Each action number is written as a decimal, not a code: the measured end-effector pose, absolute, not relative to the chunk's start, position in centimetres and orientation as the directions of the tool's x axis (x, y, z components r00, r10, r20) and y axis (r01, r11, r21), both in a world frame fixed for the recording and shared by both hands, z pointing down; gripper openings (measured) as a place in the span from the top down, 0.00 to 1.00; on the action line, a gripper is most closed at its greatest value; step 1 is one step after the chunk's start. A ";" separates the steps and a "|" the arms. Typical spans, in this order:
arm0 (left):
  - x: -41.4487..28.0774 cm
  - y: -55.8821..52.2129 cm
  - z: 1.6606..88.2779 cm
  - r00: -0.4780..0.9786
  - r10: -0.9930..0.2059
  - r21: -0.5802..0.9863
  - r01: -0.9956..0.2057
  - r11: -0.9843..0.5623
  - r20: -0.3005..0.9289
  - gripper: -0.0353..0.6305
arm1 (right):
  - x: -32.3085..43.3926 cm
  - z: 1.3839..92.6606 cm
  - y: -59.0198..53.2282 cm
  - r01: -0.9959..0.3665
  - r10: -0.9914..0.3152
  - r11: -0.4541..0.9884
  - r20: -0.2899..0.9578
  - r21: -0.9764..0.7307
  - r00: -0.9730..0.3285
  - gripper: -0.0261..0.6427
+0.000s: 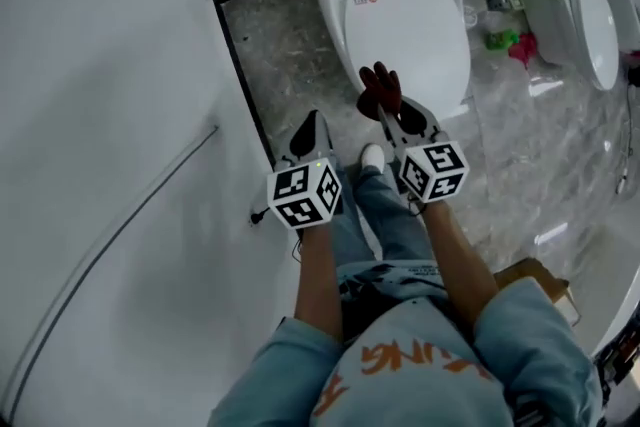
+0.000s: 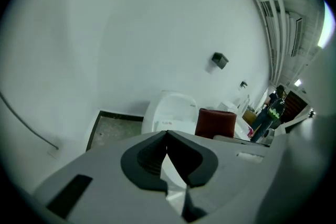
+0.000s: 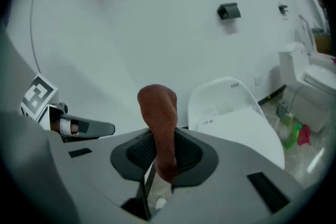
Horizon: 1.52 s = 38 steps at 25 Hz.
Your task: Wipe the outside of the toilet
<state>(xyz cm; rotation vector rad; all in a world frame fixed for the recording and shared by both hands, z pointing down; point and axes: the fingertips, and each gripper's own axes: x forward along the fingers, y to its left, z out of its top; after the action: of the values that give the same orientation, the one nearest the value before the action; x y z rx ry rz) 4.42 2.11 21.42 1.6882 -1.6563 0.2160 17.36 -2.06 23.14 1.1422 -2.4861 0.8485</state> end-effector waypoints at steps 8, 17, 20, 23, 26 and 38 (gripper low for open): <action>6.7 -0.2 3.6 0.125 -0.946 0.340 -0.940 -0.016 0.300 0.96 | 17.8 4.1 -4.9 -0.711 -0.683 0.665 0.199 -0.228 -0.703 0.85; 6.5 -1.9 -11.1 0.071 -0.996 0.181 -0.982 -0.060 0.052 0.96 | 18.5 -11.5 -7.6 -0.707 -0.719 0.690 -0.032 -0.157 -0.694 0.85; 6.8 -1.5 -13.4 0.064 -0.998 0.142 -0.988 -0.061 0.018 0.96 | 18.7 -13.7 -7.4 -0.714 -0.723 0.687 -0.034 -0.140 -0.690 0.84; 6.5 -1.4 -14.5 0.047 -0.999 0.110 -0.993 -0.047 0.002 0.96 | 17.9 -15.1 -7.4 -0.709 -0.715 0.697 -0.037 -0.105 -0.698 0.84; 5.9 -1.7 -15.2 0.031 -0.999 0.088 -0.996 -0.032 -0.008 0.96 | 17.5 -16.4 -7.8 -0.703 -0.708 0.706 -0.059 -0.085 -0.704 0.84; 5.7 -4.1 -15.1 0.067 -0.998 0.115 -0.991 -0.066 0.007 0.96 | 18.1 -17.0 -9.5 -0.718 -0.721 0.693 -0.077 -0.059 -0.689 0.85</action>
<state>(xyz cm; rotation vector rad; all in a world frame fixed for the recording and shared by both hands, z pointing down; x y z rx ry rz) 5.69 -4.07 -15.12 2.2276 -2.0839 -0.1131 18.10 -9.49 -16.97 1.2682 -2.9766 0.0391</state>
